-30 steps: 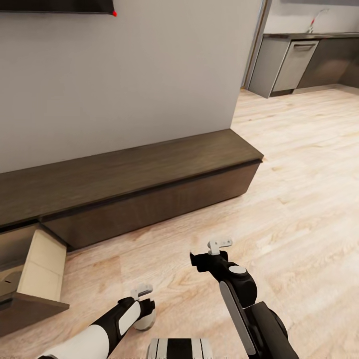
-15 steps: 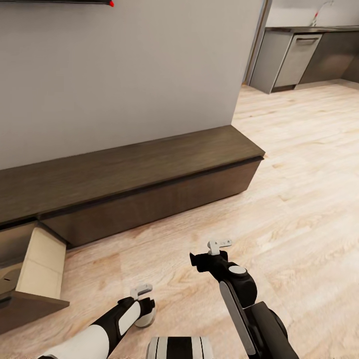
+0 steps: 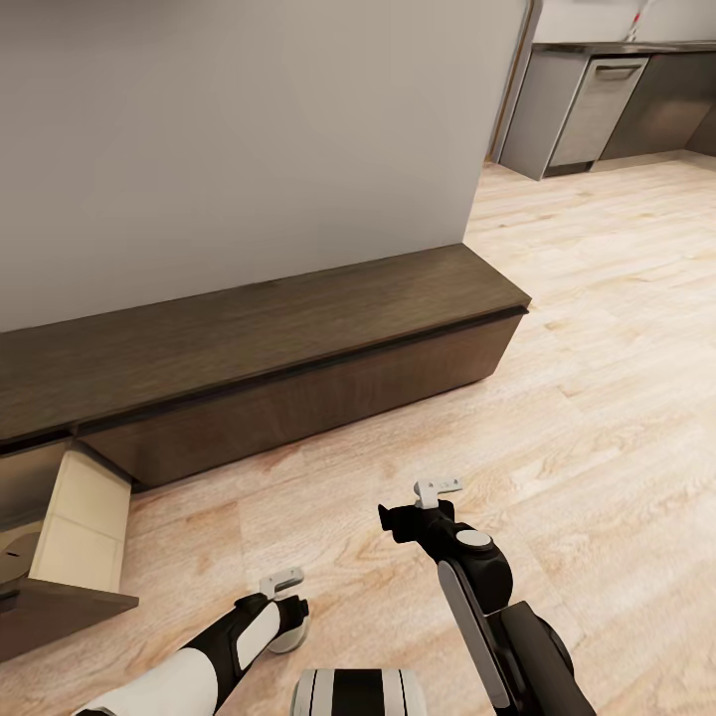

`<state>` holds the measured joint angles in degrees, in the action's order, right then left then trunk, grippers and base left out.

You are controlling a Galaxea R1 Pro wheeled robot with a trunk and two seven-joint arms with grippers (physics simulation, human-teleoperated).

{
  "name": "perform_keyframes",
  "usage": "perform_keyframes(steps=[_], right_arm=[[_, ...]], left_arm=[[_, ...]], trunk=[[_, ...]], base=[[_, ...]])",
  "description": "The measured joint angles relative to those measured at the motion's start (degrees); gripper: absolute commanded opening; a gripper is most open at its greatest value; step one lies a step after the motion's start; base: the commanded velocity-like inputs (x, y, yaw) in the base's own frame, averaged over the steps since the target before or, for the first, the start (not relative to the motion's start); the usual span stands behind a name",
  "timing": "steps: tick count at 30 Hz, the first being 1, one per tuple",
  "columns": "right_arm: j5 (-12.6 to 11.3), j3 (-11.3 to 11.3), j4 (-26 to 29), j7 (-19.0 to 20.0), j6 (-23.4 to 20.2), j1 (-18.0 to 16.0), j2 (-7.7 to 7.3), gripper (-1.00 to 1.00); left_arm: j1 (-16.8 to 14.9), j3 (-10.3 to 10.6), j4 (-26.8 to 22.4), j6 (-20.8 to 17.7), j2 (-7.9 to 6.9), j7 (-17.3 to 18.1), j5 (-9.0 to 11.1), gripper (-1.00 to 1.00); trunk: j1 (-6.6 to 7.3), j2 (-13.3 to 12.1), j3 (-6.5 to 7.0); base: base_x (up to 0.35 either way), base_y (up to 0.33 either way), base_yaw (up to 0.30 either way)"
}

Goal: Place each of the two pumpkins and all three candles from the living room inside a cabinet in the living room (use any cabinet), then make sure every cabinet is closed, and position the cauldron so it is next to a table in the living room.

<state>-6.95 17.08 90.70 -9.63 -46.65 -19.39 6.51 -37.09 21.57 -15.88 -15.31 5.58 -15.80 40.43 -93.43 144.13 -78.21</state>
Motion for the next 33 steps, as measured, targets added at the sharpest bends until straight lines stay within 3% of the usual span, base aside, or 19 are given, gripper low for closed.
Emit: perform_keyframes(steps=[4,13,14,33], right_arm=[[0.0,0.0,0.0,0.0,0.0,0.0,0.0,1.0],[0.0,0.0,0.0,0.0,0.0,0.0,0.0,1.0],[0.0,0.0,0.0,0.0,0.0,0.0,0.0,1.0],[0.0,0.0,0.0,0.0,0.0,0.0,0.0,1.0]], left_arm=[[0.0,0.0,0.0,0.0,0.01,0.0,0.0,1.0],[0.0,0.0,0.0,-0.1,0.08,0.0,-0.1,1.0],[0.0,0.0,0.0,-0.1,0.08,0.0,-0.1,-1.0],[0.0,0.0,-0.3,0.0,0.0,0.0,0.2,-1.0]], trunk=[[-0.1,0.1,-0.88],[-0.1,0.1,-0.89],[-0.1,0.1,-0.89],[-0.11,0.1,-0.89]], base=[[0.0,0.0,0.0],[0.0,0.0,0.0],[0.0,0.0,0.0],[0.0,0.0,0.0]])
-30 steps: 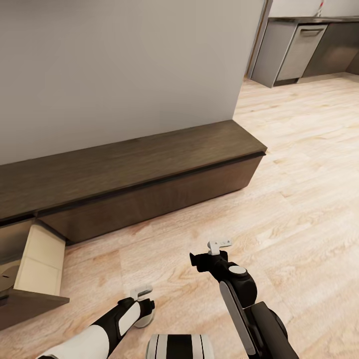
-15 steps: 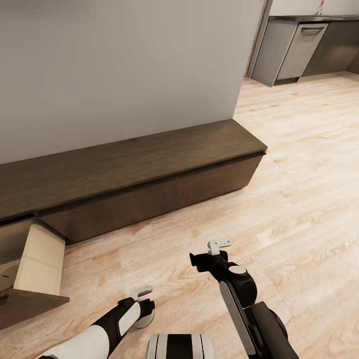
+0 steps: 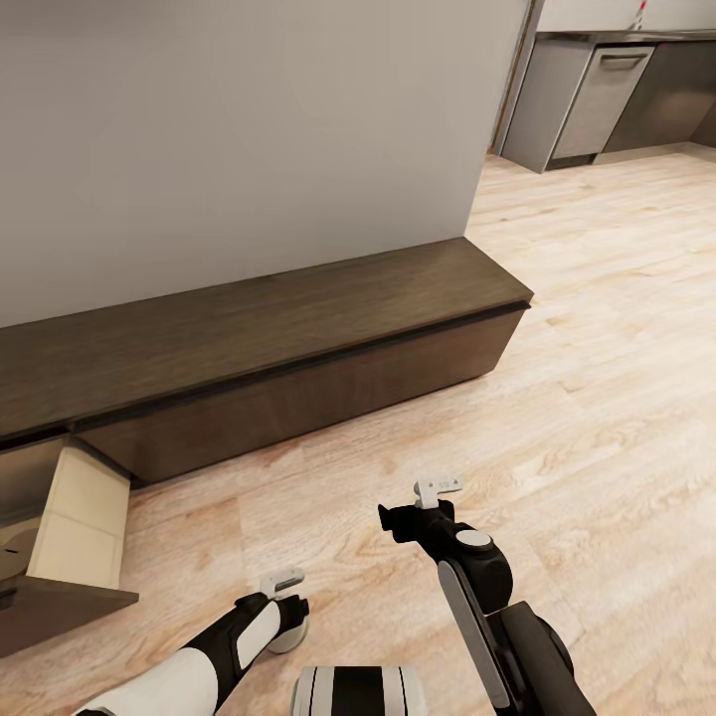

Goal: Place each of the two pumpkins and all three candles from the living room inside a cabinet in the living room (use any cabinet), then make sure every cabinet is closed, and position the cauldron so it is next to a table in the living room.

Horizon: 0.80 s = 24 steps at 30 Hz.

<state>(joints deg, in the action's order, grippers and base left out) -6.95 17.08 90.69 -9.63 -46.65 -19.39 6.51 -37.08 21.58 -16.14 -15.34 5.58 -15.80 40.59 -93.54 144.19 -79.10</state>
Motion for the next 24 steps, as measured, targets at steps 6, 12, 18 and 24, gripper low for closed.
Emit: perform_keyframes(steps=[6,12,18,24], right_arm=[[0.0,0.0,0.0,0.0,0.0,0.0,0.0,1.0],[0.0,0.0,0.0,0.0,0.0,0.0,0.0,1.0],[0.0,0.0,0.0,0.0,0.0,0.0,0.0,1.0],[0.0,0.0,0.0,0.0,0.0,0.0,0.0,1.0]], left_arm=[[0.0,0.0,-0.1,-0.1,-0.08,0.1,-0.1,-1.0],[0.0,0.0,-0.1,-0.1,-0.09,0.1,-0.1,-1.0],[0.0,0.0,-0.1,-0.1,-0.09,0.1,-0.1,-1.0],[0.0,0.0,-0.2,-0.1,-0.2,-0.4,-0.2,-1.0]], trunk=[[0.11,-0.1,0.88],[0.26,-0.1,2.21],[0.42,-0.2,3.54],[0.57,-0.3,4.87]], base=[[0.0,0.0,0.0],[0.0,0.0,0.0],[0.0,0.0,0.0],[0.0,0.0,0.0]])
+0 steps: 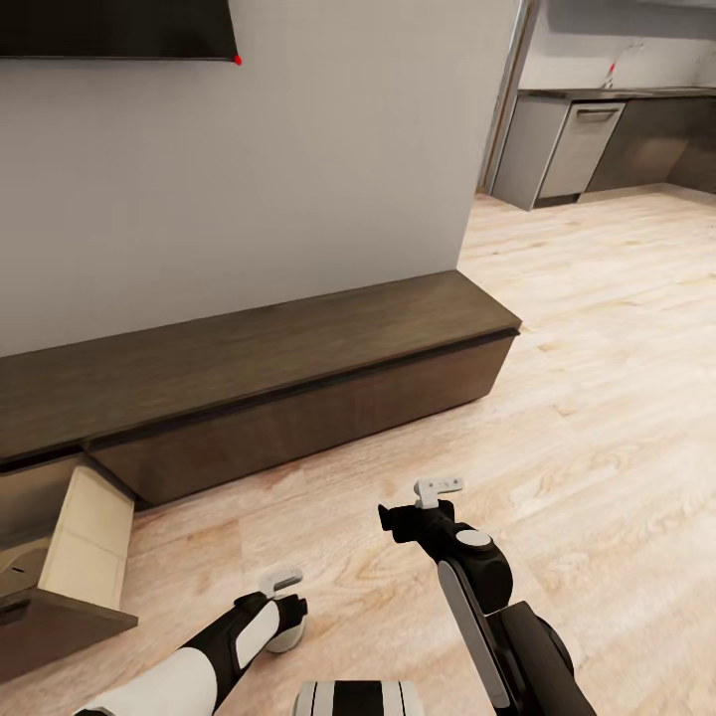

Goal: Place each of the two pumpkins and all three candles from the living room inside a cabinet in the living room (use any cabinet), then make sure every cabinet is closed, and position the cauldron so it is next to a table in the living room.

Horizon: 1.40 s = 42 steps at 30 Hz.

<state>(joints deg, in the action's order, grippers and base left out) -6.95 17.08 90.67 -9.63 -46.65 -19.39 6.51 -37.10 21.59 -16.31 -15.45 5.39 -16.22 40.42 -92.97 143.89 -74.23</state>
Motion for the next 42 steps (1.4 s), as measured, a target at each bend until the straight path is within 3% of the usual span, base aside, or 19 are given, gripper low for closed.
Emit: perform_keyframes(steps=[7,11,14,16,19,20,22,23,25,28,30,38,40,42], right_arm=[[0.0,0.0,0.0,0.0,0.0,0.0,0.0,1.0],[0.0,-0.2,0.0,0.0,0.0,0.0,-0.05,1.0],[0.1,-0.5,0.0,0.0,0.0,0.0,-0.08,1.0],[0.1,-0.5,0.0,0.0,0.0,0.0,-0.11,1.0],[0.1,-0.6,0.0,0.0,0.0,0.0,-0.15,1.0],[0.1,-0.7,0.0,0.0,0.0,0.0,-0.16,1.0],[0.1,-0.7,0.0,0.0,0.0,0.0,-0.17,1.0],[0.1,-0.7,0.0,0.0,0.0,0.0,-0.19,1.0],[0.1,-1.0,0.0,0.0,0.0,0.0,-0.26,1.0],[0.1,-1.4,0.0,0.0,0.0,0.0,-0.26,1.0],[0.1,-1.6,0.0,0.0,0.0,0.0,-0.26,1.0],[0.0,-1.4,0.0,-0.1,0.0,0.0,0.0,1.0],[-0.1,-1.3,0.0,-0.1,0.0,0.0,0.64,1.0],[-0.1,-1.3,0.0,-0.2,0.0,0.0,0.8,1.0]], left_arm=[[0.0,0.0,-0.2,-3.0,-0.35,0.6,0.3,-1.0],[0.0,-0.4,-3.5,-6.0,-0.45,0.7,0.6,-1.0],[0.0,-0.4,-10.5,-11.4,-0.5,0.3,0.9,-1.0],[-0.1,-0.4,-18.7,-16.8,-0.61,-1.1,0.9,-1.0],[0.0,-0.9,-30.9,-26.6,-1.39,-7.1,0.1,-1.0],[0.1,-2.0,-37.9,-29.7,-1.59,-9.9,0.1,-1.0],[0.2,-7.0,-49.1,-35.2,-1.81,-14.3,0.3,-1.0],[0.3,-8.5,-50.1,-36.7,-1.85,-15.0,0.0,-1.0],[0.3,-13.5,-55.6,-41.6,-1.95,-16.6,0.1,-1.0],[0.4,-16.7,-58.4,-44.5,-2.98,-17.3,0.1,-1.0],[0.4,-17.6,-59.9,-44.5,-3.81,-17.5,0.1,-1.0],[0.5,-18.3,-64.4,-44.4,-4.98,-17.9,0.2,-1.0],[0.7,-18.6,-66.9,-44.5,-5.79,-17.9,-0.4,-1.0],[0.7,-18.7,-67.8,-44.3,-5.9,-17.9,0.7,-1.0]], trunk=[[0.13,-0.1,1.11],[0.23,-0.1,2.0],[0.31,-0.2,2.67],[0.37,-0.2,3.11],[0.43,-0.2,3.76],[0.47,-0.2,4.0],[0.52,-0.3,4.44],[0.54,-0.3,4.66],[0.6,-0.3,5.11],[0.67,-0.3,5.77],[0.73,-0.4,6.21],[0.93,-0.5,7.99],[0.98,-0.5,8.43],[1.03,-0.5,8.87]], base=[[0.0,0.0,0.0],[0.0,0.0,0.0],[0.0,0.0,0.0],[0.0,0.0,0.0],[0.0,0.0,0.0],[0.0,0.0,0.0],[0.0,0.0,0.0],[0.0,0.0,0.0],[0.0,0.0,0.0],[0.0,0.0,0.0],[0.0,0.0,0.0],[0.0,0.0,0.0],[0.0,0.0,0.0],[0.0,0.0,0.0]])
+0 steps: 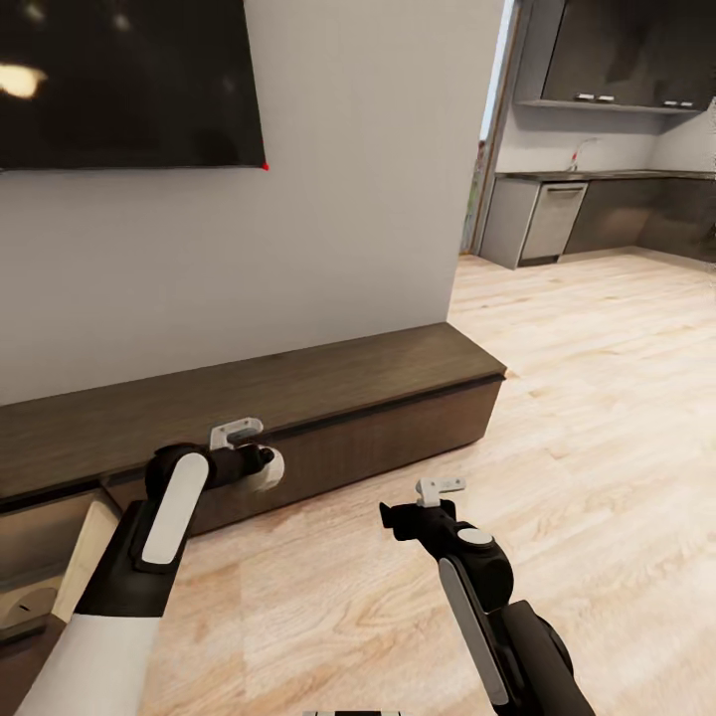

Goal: Place each of the two pumpkins and all three candles from the living room inside a cabinet in the living room (use any cabinet), then make sure every cabinet is closed, and position the cauldron so it is next to a table in the living room.

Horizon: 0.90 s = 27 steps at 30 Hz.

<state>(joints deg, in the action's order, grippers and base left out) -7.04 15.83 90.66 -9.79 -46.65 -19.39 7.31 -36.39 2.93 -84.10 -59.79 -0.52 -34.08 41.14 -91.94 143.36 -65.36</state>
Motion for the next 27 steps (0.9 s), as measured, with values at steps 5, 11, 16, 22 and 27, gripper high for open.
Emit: perform_keyframes(steps=[5,11,16,22,27], right_arm=[[0.0,0.1,0.0,-0.1,0.0,0.0,0.14,1.0],[0.0,0.1,0.0,-0.1,0.0,0.0,0.16,1.0],[0.0,0.1,0.0,-0.2,0.0,0.0,0.16,1.0],[0.0,0.1,0.0,-0.2,0.0,0.0,0.17,1.0],[0.0,0.1,-0.1,-0.2,0.0,0.0,0.17,1.0]], left_arm=[[0.0,-0.9,-1.2,-0.1,-0.18,0.0,-0.2,-1.0],[0.0,-2.4,-2.2,-0.1,-0.24,0.0,-0.4,-1.0],[0.0,-4.7,-2.9,0.0,-0.26,-0.1,-0.3,-1.0],[0.1,-5.3,-4.3,0.0,-0.26,-0.1,-0.4,-1.0],[0.1,-5.4,-5.2,0.0,-0.26,-0.1,-0.4,-1.0]], trunk=[[0.13,-0.1,1.11],[0.47,-0.5,2.54],[1.57,-2.5,3.69],[2.89,-5.0,5.09],[3.99,-7.0,6.26]], base=[[-0.011,0.0,0.0],[-0.074,0.0,0.122],[-0.073,0.0,0.222],[-0.016,0.0,0.237],[-0.002,0.0,0.24]])
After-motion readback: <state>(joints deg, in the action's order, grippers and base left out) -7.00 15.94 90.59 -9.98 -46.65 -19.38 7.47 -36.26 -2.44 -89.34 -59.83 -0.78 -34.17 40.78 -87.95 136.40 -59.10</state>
